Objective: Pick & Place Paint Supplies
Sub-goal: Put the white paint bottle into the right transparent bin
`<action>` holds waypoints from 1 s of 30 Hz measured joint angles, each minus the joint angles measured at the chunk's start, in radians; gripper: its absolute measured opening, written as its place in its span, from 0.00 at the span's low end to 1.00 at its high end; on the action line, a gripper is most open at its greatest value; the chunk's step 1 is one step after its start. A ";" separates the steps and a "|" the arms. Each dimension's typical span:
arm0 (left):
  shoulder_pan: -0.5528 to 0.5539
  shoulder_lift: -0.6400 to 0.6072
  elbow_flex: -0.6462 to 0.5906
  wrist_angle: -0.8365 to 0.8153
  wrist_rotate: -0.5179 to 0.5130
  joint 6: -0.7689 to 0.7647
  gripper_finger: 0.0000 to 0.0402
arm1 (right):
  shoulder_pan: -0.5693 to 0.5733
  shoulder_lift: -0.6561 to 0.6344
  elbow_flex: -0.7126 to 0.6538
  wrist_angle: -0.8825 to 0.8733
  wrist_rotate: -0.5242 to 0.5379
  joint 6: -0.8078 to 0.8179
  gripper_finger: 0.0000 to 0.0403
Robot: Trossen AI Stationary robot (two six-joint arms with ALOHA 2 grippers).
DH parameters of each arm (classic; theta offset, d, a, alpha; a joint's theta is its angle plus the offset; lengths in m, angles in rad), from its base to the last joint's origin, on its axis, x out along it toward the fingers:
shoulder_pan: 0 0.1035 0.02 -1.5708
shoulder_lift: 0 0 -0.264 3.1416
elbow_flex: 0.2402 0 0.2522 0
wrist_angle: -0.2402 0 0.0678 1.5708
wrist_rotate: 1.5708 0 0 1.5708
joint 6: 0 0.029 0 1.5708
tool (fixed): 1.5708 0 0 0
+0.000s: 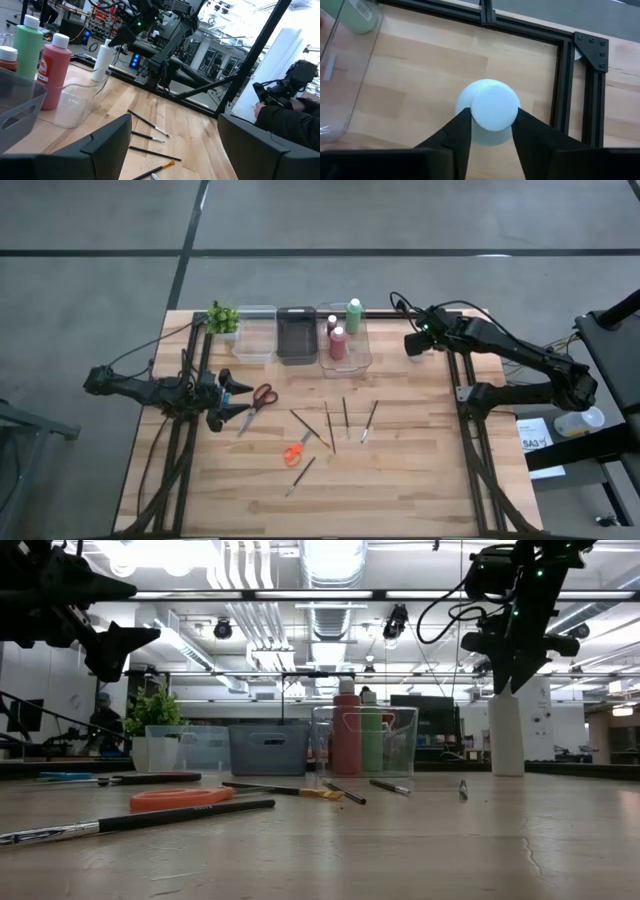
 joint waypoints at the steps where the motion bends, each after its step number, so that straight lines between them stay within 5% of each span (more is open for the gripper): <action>1: 0.000 0.000 0.000 0.000 0.000 0.000 0.75 | -0.002 0.000 0.000 0.000 0.000 0.000 0.27; 17: 0.000 0.000 0.000 0.000 0.000 0.000 0.75 | -0.004 -0.007 0.010 -0.010 -0.018 -0.010 0.25; 30: 0.000 0.000 0.000 0.000 0.000 0.000 0.75 | -0.004 0.036 0.356 -0.022 -0.052 -0.250 0.25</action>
